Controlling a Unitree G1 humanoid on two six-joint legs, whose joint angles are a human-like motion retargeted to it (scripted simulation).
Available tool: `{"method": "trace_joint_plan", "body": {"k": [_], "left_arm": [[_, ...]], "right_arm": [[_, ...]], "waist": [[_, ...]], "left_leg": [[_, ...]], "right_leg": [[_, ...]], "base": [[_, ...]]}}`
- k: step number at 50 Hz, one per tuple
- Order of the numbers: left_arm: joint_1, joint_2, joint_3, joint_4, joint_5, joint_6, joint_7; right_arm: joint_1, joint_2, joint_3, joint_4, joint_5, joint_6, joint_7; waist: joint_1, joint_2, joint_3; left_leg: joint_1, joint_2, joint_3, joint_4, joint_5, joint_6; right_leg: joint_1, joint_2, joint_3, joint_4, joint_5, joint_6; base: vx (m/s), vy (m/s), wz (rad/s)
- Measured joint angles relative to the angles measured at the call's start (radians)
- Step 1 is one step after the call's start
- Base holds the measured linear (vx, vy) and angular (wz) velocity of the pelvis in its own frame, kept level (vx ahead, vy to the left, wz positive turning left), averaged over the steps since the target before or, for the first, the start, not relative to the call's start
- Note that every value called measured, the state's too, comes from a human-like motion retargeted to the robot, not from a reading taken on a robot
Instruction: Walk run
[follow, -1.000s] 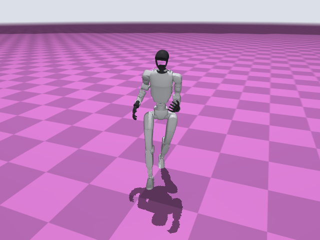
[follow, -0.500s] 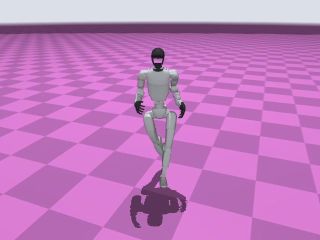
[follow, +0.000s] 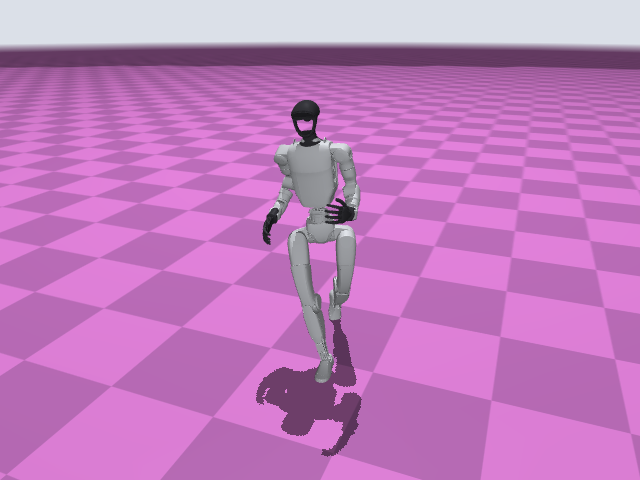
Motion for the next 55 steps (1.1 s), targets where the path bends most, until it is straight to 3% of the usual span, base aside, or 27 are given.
{"method": "trace_joint_plan", "body": {"k": [1, 2, 4, 8, 10, 12, 14, 15, 17, 18, 20, 22, 23, 25, 27, 29, 33, 37, 38, 40, 42, 43, 45, 47, 50, 52, 55], "left_arm": [[0.054, -0.010, 0.030, 0.051, 0.012, -0.005, -0.048], [0.097, -0.023, 0.058, 0.108, 0.026, -0.008, -0.086], [0.151, -0.081, 0.101, 0.226, 0.034, -0.006, -0.113], [0.298, -0.194, 0.125, 0.274, -0.187, 0.055, -0.183], [0.344, -0.211, 0.158, 0.275, -0.231, 0.068, -0.209], [0.374, -0.193, 0.178, 0.262, -0.241, 0.057, -0.211], [0.388, -0.170, 0.178, 0.253, -0.236, 0.044, -0.199], [0.388, -0.159, 0.174, 0.250, -0.234, 0.040, -0.188], [0.363, -0.147, 0.156, 0.233, -0.239, 0.039, -0.159], [0.343, -0.141, 0.147, 0.222, -0.244, 0.037, -0.144], [0.300, -0.130, 0.123, 0.192, -0.248, 0.030, -0.112], [0.262, -0.115, 0.083, 0.174, -0.241, 0.015, -0.079], [0.208, -0.117, 0.073, 0.182, -0.244, 0.009, -0.057], [0.052, -0.117, 0.071, 0.216, -0.291, 0.036, -0.047], [-0.072, -0.157, 0.035, 0.233, -0.384, 0.086, -0.082], [-0.151, -0.173, -0.008, 0.197, -0.455, 0.085, -0.092], [-0.214, -0.119, -0.062, 0.066, -0.390, 0.033, -0.063], [-0.201, -0.044, -0.051, -0.036, -0.256, 0.045, -0.064], [-0.189, -0.026, -0.043, -0.046, -0.224, 0.053, -0.063], [-0.159, 0.008, -0.025, -0.055, -0.161, 0.073, -0.051], [-0.108, 0.028, 0.009, -0.033, -0.087, 0.077, -0.061], [-0.055, 0.029, 0.037, -0.004, -0.038, 0.065, -0.085], [0.023, 0.022, 0.086, 0.121, 0.099, 0.023, -0.127], [0.086, -0.018, 0.129, 0.277, 0.219, -0.009, -0.095], [0.227, -0.052, 0.160, 0.349, 0.089, 0.003, -0.158], [0.309, -0.118, 0.226, 0.393, -0.082, 0.050, -0.221], [0.385, -0.148, 0.302, 0.395, -0.205, 0.058, -0.273]], "right_arm": [[-0.046, 0.036, 0.014, -0.001, -0.012, -0.003, -0.053], [-0.110, 0.070, 0.006, 0.005, -0.005, -0.010, -0.086], [-0.290, 0.113, -0.024, 0.029, 0.092, -0.035, -0.074], [-0.523, 0.086, 0.160, -0.042, 0.238, -0.049, -0.077], [-0.594, 0.037, 0.190, -0.100, 0.257, -0.058, -0.060], [-0.627, -0.016, 0.219, -0.148, 0.235, -0.050, -0.041], [-0.610, -0.053, 0.221, -0.183, 0.189, -0.020, -0.023], [-0.588, -0.066, 0.218, -0.199, 0.162, 0.001, -0.015], [-0.534, -0.075, 0.211, -0.199, 0.117, 0.027, -0.017], [-0.507, -0.073, 0.207, -0.184, 0.102, 0.036, -0.021], [-0.445, -0.063, 0.201, -0.126, 0.074, 0.054, -0.027], [-0.332, -0.046, 0.167, -0.022, 0.010, 0.047, 0.016], [-0.281, -0.053, 0.151, 0.045, -0.030, 0.034, 0.057], [-0.185, -0.070, 0.158, 0.158, -0.085, 0.049, 0.133], [-0.057, -0.100, 0.141, 0.208, -0.101, 0.053, 0.218], [0.046, -0.127, 0.114, 0.216, -0.094, 0.045, 0.259], [0.164, -0.151, 0.041, 0.183, -0.018, -0.011, 0.243], [0.142, -0.126, 0.009, 0.137, 0.083, -0.025, 0.148], [0.115, -0.108, 0.007, 0.123, 0.090, -0.015, 0.117], [0.032, -0.063, 0.009, 0.104, 0.074, 0.009, 0.039], [-0.070, -0.009, 0.016, 0.102, 0.025, 0.014, -0.044], [-0.101, 0.022, 0.032, 0.103, 0.003, 0.006, -0.083], [-0.205, 0.095, 0.022, 0.117, 0.036, -0.012, -0.142], [-0.320, 0.137, 0.048, 0.098, 0.197, -0.038, -0.115], [-0.420, 0.151, 0.149, 0.025, 0.398, -0.075, -0.085], [-0.474, 0.107, 0.184, -0.062, 0.457, -0.094, -0.093], [-0.499, 0.031, 0.201, -0.152, 0.393, -0.088, -0.105]], "waist": [[0.027, 0.026, 0.004], [0.049, 0.032, 0.002], [0.074, -0.032, -0.020], [0.126, -0.068, -0.012], [0.162, -0.079, 0.005], [0.244, -0.101, 0.014], [0.307, -0.105, 0.031], [0.333, -0.107, 0.045], [0.378, -0.128, 0.068], [0.367, -0.124, 0.072], [0.332, -0.137, 0.064], [0.247, -0.188, 0.063], [0.200, -0.205, 0.059], [0.217, -0.140, 0.043], [0.249, -0.112, 0.032], [0.236, -0.101, 0.032], [0.098, -0.034, 0.023], [-0.031, 0.002, 0.006], [-0.040, 0.017, 0.004], [-0.051, 0.021, 0.001], [-0.055, 0.025, 0.000], [-0.038, 0.041, 0.006], [-0.001, 0.037, -0.001], [0.068, -0.061, -0.051], [0.102, -0.081, -0.045], [0.176, -0.100, -0.019], [0.274, -0.104, 0.015]], "left_leg": [[-0.051, 0.052, 0.028, 0.176, 0.000, 0.011], [-0.109, 0.059, 0.023, 0.313, -0.006, 0.019], [-0.241, -0.049, -0.031, 0.429, -0.090, 0.052], [-0.462, 0.032, 0.114, 0.494, -0.403, 0.255], [-0.548, 0.082, 0.189, 0.367, -0.490, 0.340], [-0.591, 0.112, 0.289, 0.150, -0.498, 0.367], [-0.578, 0.062, 0.268, -0.128, -0.501, 0.385], [-0.559, 0.018, 0.209, -0.261, -0.519, 0.386], [-0.551, -0.022, 0.061, -0.394, -0.543, 0.282], [-0.537, -0.008, 0.086, -0.419, -0.501, 0.291], [-0.517, -0.037, 0.131, -0.372, -0.518, 0.441], [-0.483, -0.118, 0.047, -0.207, -0.654, 0.431], [-0.495, -0.194, -0.078, -0.138, -0.699, 0.409], [-0.449, -0.021, 0.042, -0.109, -0.767, 0.395], [-0.370, 0.034, 0.056, -0.140, -0.790, 0.372], [-0.296, 0.041, 0.049, -0.195, -0.764, 0.352], [-0.145, 0.048, 0.008, -0.326, -0.549, 0.283], [-0.006, 0.020, -0.033, -0.375, -0.262, 0.172], [0.018, 0.024, -0.041, -0.368, -0.192, 0.126], [0.053, 0.005, -0.038, -0.308, -0.057, 0.015], [-0.028, 0.001, 0.087, -0.026, 0.000, -0.009], [-0.073, 0.052, 0.127, 0.168, 0.000, -0.009], [-0.173, 0.012, 0.008, 0.385, 0.000, 0.033], [-0.306, -0.075, 0.067, 0.420, -0.083, 0.138], [-0.455, -0.027, 0.089, 0.442, -0.284, 0.276], [-0.546, 0.012, 0.140, 0.274, -0.400, 0.352], [-0.579, 0.030, 0.206, -0.089, -0.464, 0.390]], "right_leg": [[0.005, 0.110, 0.165, 0.068, -0.066, 0.005], [0.014, 0.154, 0.249, 0.116, -0.112, 0.011], [0.066, 0.034, 0.181, 0.121, -0.131, 0.022], [0.217, 0.072, 0.316, 0.054, -0.140, 0.015], [0.288, 0.075, 0.346, -0.006, -0.079, 0.021], [0.359, 0.054, 0.299, -0.062, 0.049, 0.035], [0.450, 0.078, 0.305, -0.103, 0.185, 0.049], [0.503, 0.088, 0.308, -0.119, 0.254, 0.058], [0.591, 0.051, 0.215, -0.111, 0.374, 0.090], [0.621, 0.069, 0.202, -0.088, 0.430, 0.108], [0.620, 0.075, 0.176, 0.046, 0.535, 0.182], [0.525, 0.058, 0.127, 0.423, 0.535, 0.239], [0.474, 0.001, 0.053, 0.583, 0.535, 0.230], [0.389, 0.030, 0.012, 0.619, 0.535, 0.169], [0.280, 0.042, 0.001, 0.668, 0.419, 0.101], [0.172, 0.042, 0.008, 0.653, 0.298, 0.093], [0.028, -0.006, -0.022, 0.363, 0.133, 0.165], [-0.021, -0.040, -0.025, -0.028, 0.007, 0.182], [-0.024, -0.047, -0.030, -0.074, 0.007, 0.166], [-0.024, -0.058, -0.061, -0.065, 0.080, 0.052], [-0.062, -0.089, -0.035, 0.144, -0.067, -0.017], [-0.057, 0.021, 0.124, 0.238, -0.170, -0.017], [0.007, -0.027, 0.062, 0.288, -0.220, -0.017], [0.059, -0.065, 0.173, 0.240, -0.225, -0.017], [0.166, 0.000, 0.237, 0.150, -0.184, -0.017], [0.281, 0.039, 0.275, 0.033, -0.036, -0.015], [0.412, 0.062, 0.271, -0.060, 0.205, 0.016]], "base": [[1.75, -0.79, -1.81], [1.47, -0.63, -0.88], [1.04, -0.38, -0.90], [1.36, -0.19, -1.57], [1.20, -0.10, -1.28], [1.28, -0.17, -1.84], [1.34, -0.16, -1.32], [1.48, -0.16, -1.03], [1.54, -0.17, -0.61], [1.35, -0.21, 0.27], [1.63, -0.26, 0.99], [1.84, -0.25, 1.64], [1.27, -0.24, 0.86], [1.01, -0.32, -0.56], [1.28, -0.45, -0.58], [1.44, -0.58, 0.06], [1.33, -0.42, 0.67], [1.29, -0.36, 0.08], [1.26, -0.36, -0.78], [1.41, -0.33, -0.91], [1.43, -0.12, -1.06], [1.53, -0.45, -1.33], [1.64, -0.75, -0.93], [1.18, -0.66, -1.38], [1.39, -0.47, -1.65], [1.34, -0.27, -2.45], [1.18, -0.14, -2.31]]}}
